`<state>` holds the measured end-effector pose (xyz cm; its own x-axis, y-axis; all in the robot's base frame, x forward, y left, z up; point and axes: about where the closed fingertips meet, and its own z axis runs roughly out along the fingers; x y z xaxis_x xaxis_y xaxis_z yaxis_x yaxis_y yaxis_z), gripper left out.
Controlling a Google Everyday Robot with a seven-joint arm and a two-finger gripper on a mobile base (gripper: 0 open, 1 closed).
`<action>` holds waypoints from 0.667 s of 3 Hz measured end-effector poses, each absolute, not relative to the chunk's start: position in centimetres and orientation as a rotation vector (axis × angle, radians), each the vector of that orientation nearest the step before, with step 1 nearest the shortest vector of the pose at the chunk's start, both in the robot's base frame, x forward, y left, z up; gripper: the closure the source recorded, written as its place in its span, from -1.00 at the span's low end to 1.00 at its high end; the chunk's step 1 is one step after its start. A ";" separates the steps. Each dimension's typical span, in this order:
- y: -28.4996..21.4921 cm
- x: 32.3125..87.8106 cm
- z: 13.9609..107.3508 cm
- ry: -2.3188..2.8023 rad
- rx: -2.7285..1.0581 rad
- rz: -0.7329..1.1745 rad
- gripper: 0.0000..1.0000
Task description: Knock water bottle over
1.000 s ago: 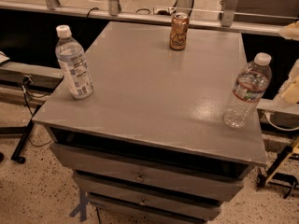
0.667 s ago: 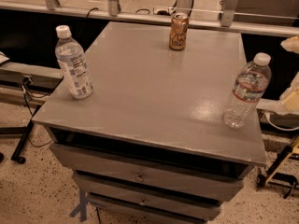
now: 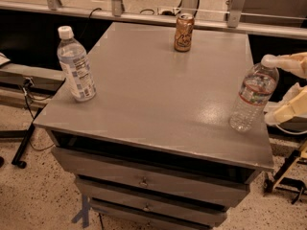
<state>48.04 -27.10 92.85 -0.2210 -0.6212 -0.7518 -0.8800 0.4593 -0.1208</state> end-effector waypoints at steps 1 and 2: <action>-24.9 49.6 91.3 1.860 -1.242 0.508 -1.00; -21.8 52.0 89.6 1.805 -1.229 0.572 -1.00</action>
Offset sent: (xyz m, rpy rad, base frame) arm 0.0710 0.0856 -0.0523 0.2262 -0.0554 0.0942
